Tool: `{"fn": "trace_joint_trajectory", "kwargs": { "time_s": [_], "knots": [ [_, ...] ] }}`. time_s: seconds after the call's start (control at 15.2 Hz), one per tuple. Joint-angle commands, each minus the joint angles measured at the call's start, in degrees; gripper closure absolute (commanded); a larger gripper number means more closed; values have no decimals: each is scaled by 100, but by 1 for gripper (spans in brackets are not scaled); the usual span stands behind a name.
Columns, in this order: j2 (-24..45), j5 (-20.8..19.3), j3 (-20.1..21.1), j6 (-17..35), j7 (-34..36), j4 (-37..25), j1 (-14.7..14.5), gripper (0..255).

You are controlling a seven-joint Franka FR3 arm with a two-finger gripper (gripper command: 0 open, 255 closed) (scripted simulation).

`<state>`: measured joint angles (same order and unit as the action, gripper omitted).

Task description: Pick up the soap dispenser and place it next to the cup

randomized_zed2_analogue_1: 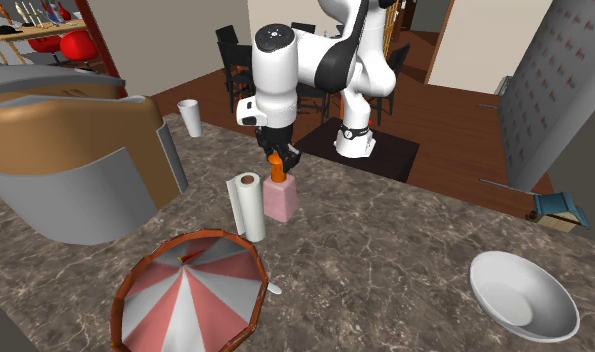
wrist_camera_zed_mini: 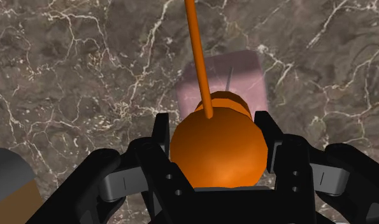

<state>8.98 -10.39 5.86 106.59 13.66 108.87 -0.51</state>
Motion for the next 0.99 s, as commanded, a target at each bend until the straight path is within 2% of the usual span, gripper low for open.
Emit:
{"fn": "trace_joint_trajectory", "kwargs": {
  "time_s": [0.0,0.92],
  "knots": [
    [0,2,1,0,0,1,-1,255],
    [-236,64,15,-925,-151,-701,-11,255]
  ]
}}
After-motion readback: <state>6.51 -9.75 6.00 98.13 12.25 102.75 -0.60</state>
